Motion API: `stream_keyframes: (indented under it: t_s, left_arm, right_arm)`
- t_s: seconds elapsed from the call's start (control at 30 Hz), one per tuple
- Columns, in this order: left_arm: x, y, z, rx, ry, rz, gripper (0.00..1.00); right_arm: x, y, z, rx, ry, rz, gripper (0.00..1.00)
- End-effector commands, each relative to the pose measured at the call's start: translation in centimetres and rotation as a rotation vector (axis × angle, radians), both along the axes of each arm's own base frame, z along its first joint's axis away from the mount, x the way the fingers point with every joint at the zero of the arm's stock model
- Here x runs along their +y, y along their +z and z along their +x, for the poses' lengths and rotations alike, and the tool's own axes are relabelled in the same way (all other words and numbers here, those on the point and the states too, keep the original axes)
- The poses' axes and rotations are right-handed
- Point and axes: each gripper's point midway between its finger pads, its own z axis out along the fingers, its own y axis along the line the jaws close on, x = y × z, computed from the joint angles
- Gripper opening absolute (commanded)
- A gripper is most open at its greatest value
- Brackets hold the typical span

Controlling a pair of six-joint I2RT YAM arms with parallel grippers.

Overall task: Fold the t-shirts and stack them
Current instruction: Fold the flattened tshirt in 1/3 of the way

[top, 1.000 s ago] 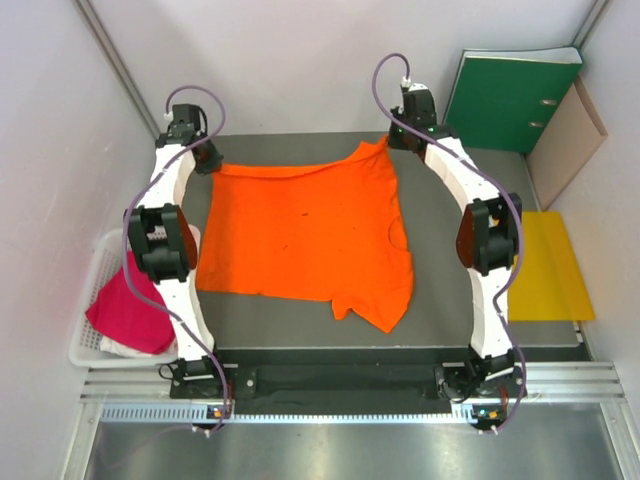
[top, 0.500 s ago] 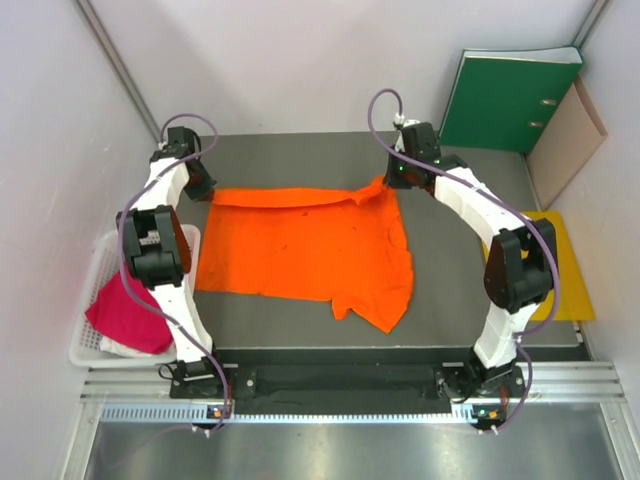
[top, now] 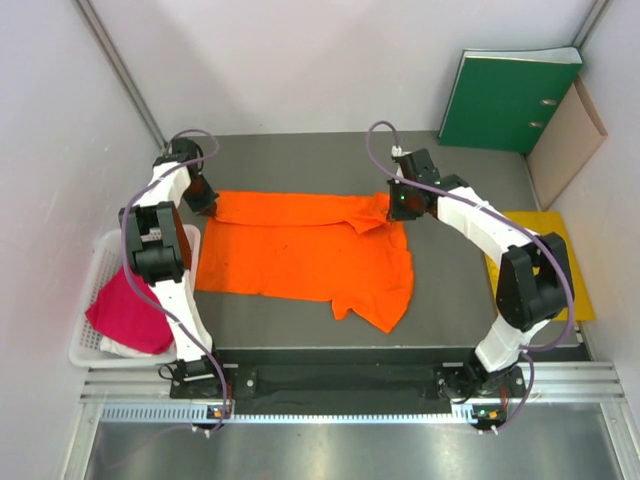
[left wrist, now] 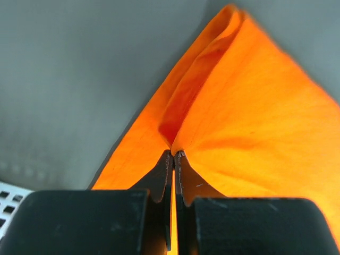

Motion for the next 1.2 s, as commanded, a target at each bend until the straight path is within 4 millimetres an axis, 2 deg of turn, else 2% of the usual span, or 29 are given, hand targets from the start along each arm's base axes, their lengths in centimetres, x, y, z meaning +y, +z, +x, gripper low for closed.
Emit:
stream_keyframes:
  t_s: [0.0, 0.1, 0.23, 0.33, 0.4, 0.5, 0.53, 0.57, 0.6, 0.9, 1.0, 1.1, 1.17]
  left_arm:
    - [0.4, -0.3, -1.9, 0.062, 0.001, 0.014, 0.00]
    - [0.4, -0.6, -2.6, 0.079, 0.002, 0.020, 0.00]
    - [0.2, -0.6, -2.8, 0.085, 0.006, 0.004, 0.17]
    - [0.2, -0.7, -2.9, 0.085, 0.010, 0.005, 0.17]
    - [0.2, -0.7, -2.9, 0.090, 0.010, 0.008, 0.21]
    - [0.3, -0.5, -3.1, 0.097, 0.010, 0.008, 0.56]
    - [0.2, -0.3, -3.2, 0.096, 0.013, 0.012, 0.72]
    - [0.3, 0.3, -3.2, 0.082, 0.015, 0.015, 0.96]
    - [0.4, 0.4, -3.4, 0.081, 0.018, 0.019, 0.99]
    - [-0.5, 3.6, -2.1, -0.029, -0.014, -0.002, 0.99]
    - [-0.5, 4.4, -1.5, -0.052, -0.021, 0.003, 0.99]
    - [-0.6, 4.4, -1.1, -0.053, -0.029, 0.005, 0.99]
    - [-0.8, 4.3, -1.1, -0.049, -0.030, 0.003, 0.99]
  right_arm:
    - [0.4, 1.7, -1.8, 0.000, 0.011, 0.023, 0.00]
    - [0.8, 0.4, -3.5, 0.052, 0.032, 0.016, 0.00]
    - [1.6, -1.6, -5.8, 0.120, 0.054, 0.009, 0.00]
    - [2.0, -3.0, -7.3, 0.169, 0.064, -0.002, 0.00]
    - [2.3, -3.9, -8.1, 0.195, 0.077, -0.010, 0.00]
    - [2.3, -4.9, -8.9, 0.230, 0.082, -0.043, 0.00]
    - [2.1, -5.1, -9.1, 0.241, 0.074, -0.056, 0.00]
    - [2.0, -5.2, -9.2, 0.245, 0.072, -0.067, 0.00]
    - [1.9, -5.3, -9.3, 0.249, 0.072, -0.078, 0.00]
    - [2.6, -6.3, -10.4, 0.328, 0.131, -0.104, 0.00]
    - [3.0, -5.7, -10.7, 0.335, 0.142, -0.100, 0.00]
    - [3.2, -5.4, -10.9, 0.326, 0.149, -0.096, 0.00]
    - [3.0, -6.1, -10.9, 0.342, 0.152, -0.118, 0.00]
